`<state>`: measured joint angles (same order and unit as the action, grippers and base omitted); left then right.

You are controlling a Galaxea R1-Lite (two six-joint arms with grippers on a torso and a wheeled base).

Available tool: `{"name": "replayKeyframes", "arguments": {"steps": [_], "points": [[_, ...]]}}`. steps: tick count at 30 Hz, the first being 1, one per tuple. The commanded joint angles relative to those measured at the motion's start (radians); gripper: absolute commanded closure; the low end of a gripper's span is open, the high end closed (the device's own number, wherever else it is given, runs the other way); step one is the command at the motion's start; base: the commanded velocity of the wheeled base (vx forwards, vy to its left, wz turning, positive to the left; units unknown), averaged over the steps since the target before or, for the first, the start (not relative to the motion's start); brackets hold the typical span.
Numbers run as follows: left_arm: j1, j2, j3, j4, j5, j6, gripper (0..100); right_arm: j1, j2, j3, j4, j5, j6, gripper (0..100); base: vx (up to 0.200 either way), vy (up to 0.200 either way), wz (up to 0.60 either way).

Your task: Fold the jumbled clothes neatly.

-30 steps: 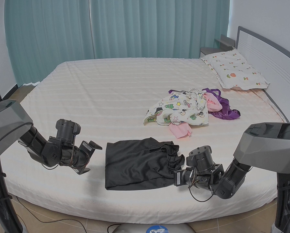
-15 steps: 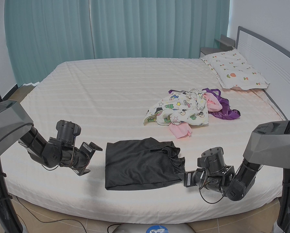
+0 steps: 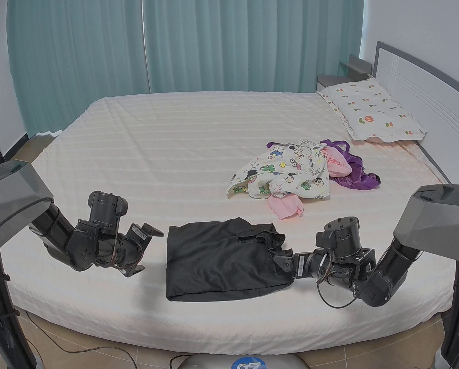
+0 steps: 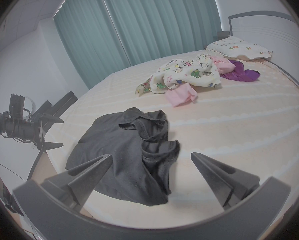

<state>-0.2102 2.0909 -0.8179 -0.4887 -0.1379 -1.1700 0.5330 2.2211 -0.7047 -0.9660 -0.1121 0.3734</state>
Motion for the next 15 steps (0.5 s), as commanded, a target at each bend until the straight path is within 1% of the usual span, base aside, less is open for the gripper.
{"name": "replayKeyframes", "arguments": {"steps": [1, 5, 15], "points": [[0.003, 0.003, 0.016, -0.010, -0.011, -0.003, 0, 0.019, 0.029, -0.041, 0.001, -0.001, 0.001, 0, 0.000, 0.000, 0.00], [0.003, 0.006, 0.017, -0.010, -0.020, -0.003, 0, 0.033, 0.046, -0.055, 0.001, -0.001, 0.001, 0, 0.000, 0.000, 0.00], [0.003, 0.001, 0.017, -0.016, -0.022, -0.007, 0, 0.033, 0.048, -0.052, 0.001, -0.001, 0.001, 0, 0.000, 0.000, 0.00]]}}
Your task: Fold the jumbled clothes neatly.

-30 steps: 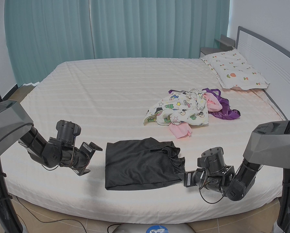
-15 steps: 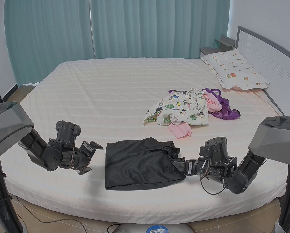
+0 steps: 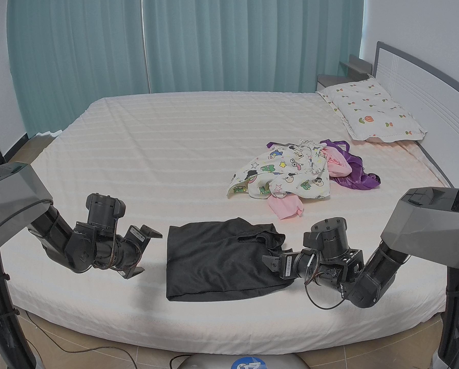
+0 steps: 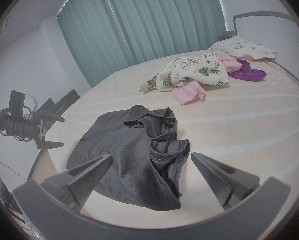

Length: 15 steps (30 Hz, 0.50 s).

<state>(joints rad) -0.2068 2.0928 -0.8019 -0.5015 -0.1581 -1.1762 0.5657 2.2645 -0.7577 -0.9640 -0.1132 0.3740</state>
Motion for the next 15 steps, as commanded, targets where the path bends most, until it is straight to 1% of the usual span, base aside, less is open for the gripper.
{"name": "replayKeyframes", "arguments": {"steps": [1, 4, 15], "points": [[0.000, 0.000, 0.001, -0.003, -0.001, 0.000, 0, 0.000, 0.004, 0.001, -0.001, 0.000, 0.000, 0, 0.000, 0.000, 0.00], [0.000, 0.001, 0.004, -0.002, -0.001, 0.001, 0, 0.000, 0.007, -0.002, -0.001, 0.000, 0.000, 0, 0.200, 0.000, 0.00], [0.000, 0.010, 0.006, -0.002, 0.011, 0.004, 0, -0.001, 0.015, -0.005, -0.001, 0.000, 0.000, 0, 0.000, 0.000, 0.00]]}}
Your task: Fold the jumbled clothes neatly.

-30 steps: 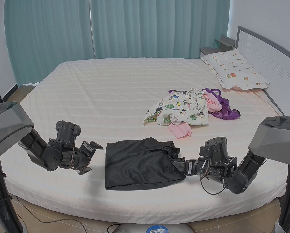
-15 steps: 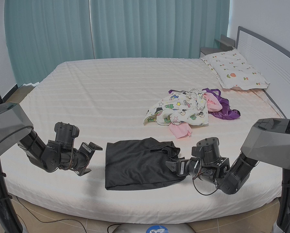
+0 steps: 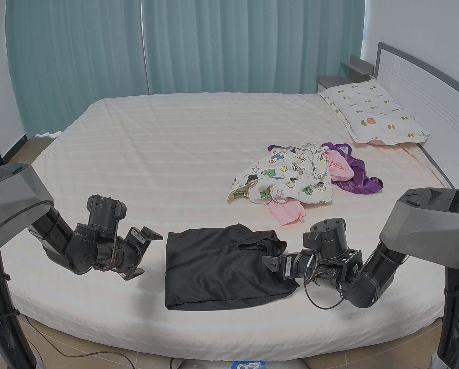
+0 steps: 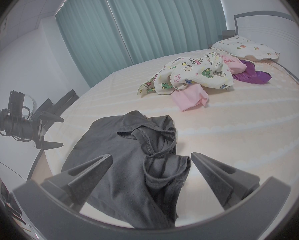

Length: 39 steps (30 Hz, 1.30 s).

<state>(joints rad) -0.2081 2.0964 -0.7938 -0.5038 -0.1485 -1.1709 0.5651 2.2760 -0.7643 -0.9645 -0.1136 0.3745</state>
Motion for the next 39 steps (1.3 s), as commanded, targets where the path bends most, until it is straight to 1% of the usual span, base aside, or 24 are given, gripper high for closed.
{"name": "replayKeyframes", "arguments": {"steps": [1, 4, 16, 23, 27, 28, 30, 32, 33, 35, 39], "points": [[0.001, 0.005, -0.002, 0.001, 0.000, -0.003, 0, -0.001, 0.005, 0.000, 0.000, 0.000, 0.000, 0, 0.000, 0.000, 0.00], [0.001, 0.001, 0.005, -0.001, -0.006, -0.003, 0, 0.001, 0.005, -0.001, 0.000, 0.000, 0.000, 0, 0.000, 0.000, 0.00], [0.001, 0.005, 0.008, 0.001, -0.006, -0.006, 0, 0.001, 0.002, -0.018, 0.000, -0.011, 0.000, 0, 0.000, 0.200, 0.00], [-0.001, 0.007, 0.011, 0.001, -0.006, -0.003, 0, 0.024, 0.040, -0.093, 0.007, -0.026, -0.002, 0, 0.000, 0.000, 0.00], [-0.001, 0.008, 0.011, 0.001, -0.005, -0.003, 0, 0.035, 0.069, -0.142, 0.078, -0.032, -0.002, 0, 0.000, 0.000, 0.00], [0.001, 0.011, 0.010, 0.001, -0.005, -0.003, 0, 0.035, 0.086, -0.178, 0.115, -0.054, -0.008, 0, 0.000, 0.000, 0.00], [0.001, 0.016, 0.010, 0.001, -0.005, -0.003, 0, 0.035, 0.103, -0.202, 0.128, -0.069, -0.012, 0, 0.000, 0.000, 0.00], [0.001, 0.017, 0.008, 0.001, -0.005, -0.003, 0, 0.030, 0.134, -0.265, 0.165, -0.112, -0.028, 0, 0.000, 0.000, 0.00], [0.001, 0.017, 0.008, 0.001, -0.005, -0.003, 0, 0.030, 0.134, -0.265, 0.165, -0.112, -0.028, 0, 0.000, 0.000, 0.00], [0.001, 0.017, 0.008, 0.001, -0.005, -0.003, 0, 0.021, 0.154, -0.299, 0.210, -0.155, -0.086, 0, 0.000, 0.000, 0.00], [0.001, 0.019, 0.008, 0.001, -0.005, -0.003, 0, 0.015, 0.175, -0.320, 0.214, -0.218, -0.140, 0, 0.000, 0.000, 0.00]]}}
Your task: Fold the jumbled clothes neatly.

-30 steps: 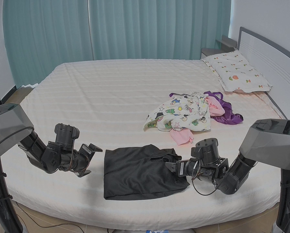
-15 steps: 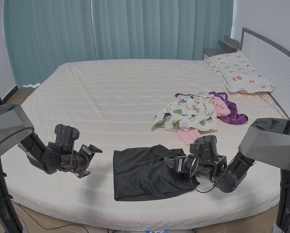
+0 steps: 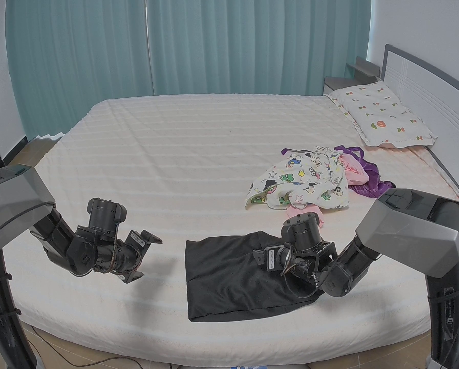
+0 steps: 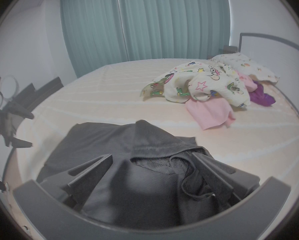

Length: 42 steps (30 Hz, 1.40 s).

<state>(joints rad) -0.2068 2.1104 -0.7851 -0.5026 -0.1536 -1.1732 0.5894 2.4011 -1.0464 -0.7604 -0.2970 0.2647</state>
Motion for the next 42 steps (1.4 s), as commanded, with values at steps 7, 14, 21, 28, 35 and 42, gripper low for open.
{"name": "replayKeyframes", "arguments": {"steps": [7, 14, 21, 28, 35, 42], "points": [[0.000, 0.013, -0.003, -0.001, 0.000, 0.000, 0, -0.075, 0.098, -0.078, -0.003, -0.093, -0.045, 0, 0.000, 0.000, 0.00], [0.000, 0.016, -0.005, -0.001, 0.000, 0.000, 0, -0.155, 0.072, -0.076, -0.005, -0.085, 0.018, 0, 0.000, 0.000, 0.00], [-0.002, 0.016, -0.005, -0.001, 0.000, 0.000, 0, -0.186, 0.036, -0.057, 0.033, -0.031, 0.137, 0, 0.000, 0.000, 0.00], [0.000, 0.016, -0.003, -0.001, 0.002, 0.001, 0, -0.250, 0.041, -0.040, 0.070, -0.025, 0.171, 0, 0.000, 0.000, 0.00], [0.000, 0.016, -0.003, -0.001, 0.000, 0.001, 0, -0.281, -0.007, -0.009, 0.072, 0.059, 0.309, 0, 0.000, 0.000, 0.00], [0.000, 0.016, -0.003, -0.001, 0.002, 0.001, 0, -0.286, -0.152, 0.137, 0.064, 0.246, 0.407, 0, 0.000, 0.000, 0.00]]}}
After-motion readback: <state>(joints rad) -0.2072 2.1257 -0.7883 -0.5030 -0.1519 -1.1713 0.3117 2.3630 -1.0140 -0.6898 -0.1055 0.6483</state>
